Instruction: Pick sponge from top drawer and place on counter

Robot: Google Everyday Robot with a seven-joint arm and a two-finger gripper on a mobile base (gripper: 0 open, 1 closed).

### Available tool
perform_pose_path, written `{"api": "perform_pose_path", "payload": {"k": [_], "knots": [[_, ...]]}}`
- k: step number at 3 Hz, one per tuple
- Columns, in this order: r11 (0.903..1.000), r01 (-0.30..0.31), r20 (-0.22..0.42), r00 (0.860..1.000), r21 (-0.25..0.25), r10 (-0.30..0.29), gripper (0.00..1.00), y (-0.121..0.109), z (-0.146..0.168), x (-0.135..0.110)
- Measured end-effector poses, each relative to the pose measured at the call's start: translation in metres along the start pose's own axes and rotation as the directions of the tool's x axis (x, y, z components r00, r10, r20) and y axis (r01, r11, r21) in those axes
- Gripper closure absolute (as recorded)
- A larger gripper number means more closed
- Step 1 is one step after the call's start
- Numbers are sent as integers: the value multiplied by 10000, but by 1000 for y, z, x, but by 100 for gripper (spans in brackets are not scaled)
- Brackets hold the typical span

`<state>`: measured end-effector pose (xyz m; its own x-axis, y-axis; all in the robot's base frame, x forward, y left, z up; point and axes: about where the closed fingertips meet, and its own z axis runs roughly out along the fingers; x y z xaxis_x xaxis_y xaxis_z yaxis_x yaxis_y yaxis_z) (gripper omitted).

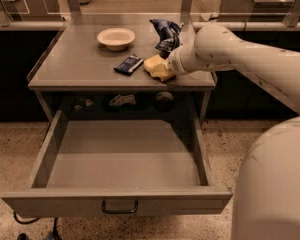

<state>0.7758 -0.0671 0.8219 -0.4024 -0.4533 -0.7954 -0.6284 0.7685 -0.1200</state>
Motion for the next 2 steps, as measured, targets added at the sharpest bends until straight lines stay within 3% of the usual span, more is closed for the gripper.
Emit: {"api": "perform_pose_path", "payload": {"k": [2], "knots": [[10000,0,0,10000,-1,0,58,0,0,0]]}}
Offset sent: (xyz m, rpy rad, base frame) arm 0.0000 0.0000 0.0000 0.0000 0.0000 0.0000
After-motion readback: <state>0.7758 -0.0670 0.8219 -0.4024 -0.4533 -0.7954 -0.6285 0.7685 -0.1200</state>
